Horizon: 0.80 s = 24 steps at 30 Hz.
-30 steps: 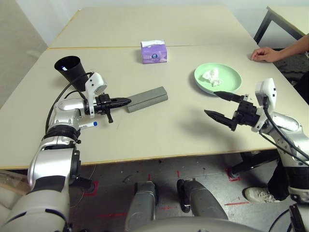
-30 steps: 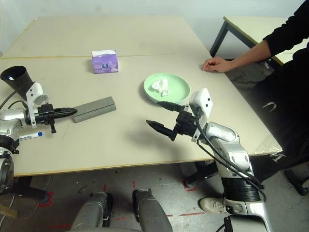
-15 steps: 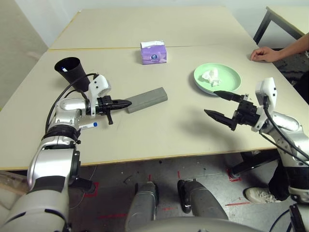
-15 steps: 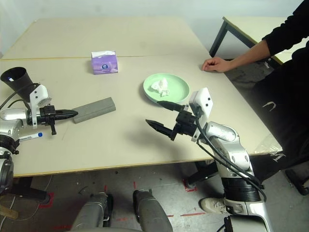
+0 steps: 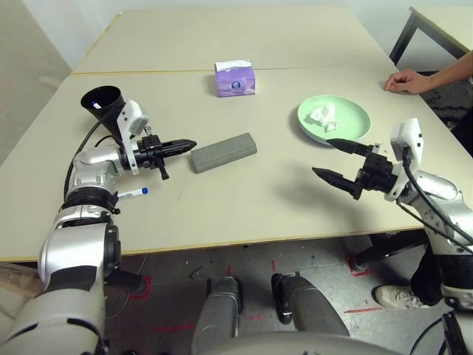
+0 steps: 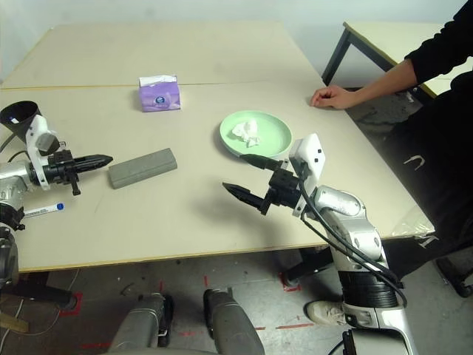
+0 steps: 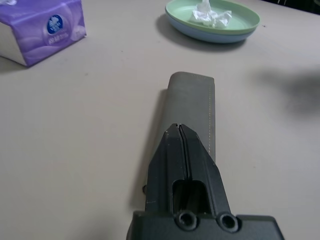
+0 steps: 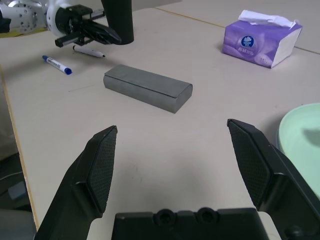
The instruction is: Organize and tidy the items on the table.
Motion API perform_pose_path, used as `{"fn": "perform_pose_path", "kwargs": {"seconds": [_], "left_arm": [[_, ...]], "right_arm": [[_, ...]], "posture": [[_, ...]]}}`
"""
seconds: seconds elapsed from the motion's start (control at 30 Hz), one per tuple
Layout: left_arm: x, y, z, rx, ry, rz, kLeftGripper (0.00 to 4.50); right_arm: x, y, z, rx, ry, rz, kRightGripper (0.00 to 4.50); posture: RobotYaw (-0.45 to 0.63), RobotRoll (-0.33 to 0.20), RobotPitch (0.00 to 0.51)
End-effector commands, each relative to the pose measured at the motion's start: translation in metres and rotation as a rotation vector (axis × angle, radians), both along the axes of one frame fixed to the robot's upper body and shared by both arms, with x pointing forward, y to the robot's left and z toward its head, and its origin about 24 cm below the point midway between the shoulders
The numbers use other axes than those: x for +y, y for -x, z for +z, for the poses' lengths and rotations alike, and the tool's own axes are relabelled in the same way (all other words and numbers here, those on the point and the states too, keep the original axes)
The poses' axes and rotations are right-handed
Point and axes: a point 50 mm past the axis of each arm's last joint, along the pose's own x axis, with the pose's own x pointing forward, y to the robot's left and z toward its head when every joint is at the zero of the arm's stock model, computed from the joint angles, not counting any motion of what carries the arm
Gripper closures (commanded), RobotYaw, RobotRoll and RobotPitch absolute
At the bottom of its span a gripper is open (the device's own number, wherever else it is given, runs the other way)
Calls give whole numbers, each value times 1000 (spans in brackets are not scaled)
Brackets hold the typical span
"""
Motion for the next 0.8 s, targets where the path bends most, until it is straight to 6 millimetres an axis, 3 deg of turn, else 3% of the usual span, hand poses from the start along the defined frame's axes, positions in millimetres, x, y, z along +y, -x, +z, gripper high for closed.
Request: {"fn": "perform_pose_path", "kwargs": {"seconds": [0.03,0.5,0.73,0.8], "left_arm": [[7,7,-4,19,-3,3,4475],[62,44,0,57,-70,121,4475],[77,61,8,64,-120,108,4475],[80,68,11,82,-166,69,4092]], "right_arm": [[1,-1,-1,-3,4,17,0],[18,4,-10,19,34,223,0],[28,2,-12,34,46,309,0],[31,1,-10,32,33,316,0]], "posture": [[-104,0,134],[-48,0,135],[-5,0,137],[0,0,137]]}}
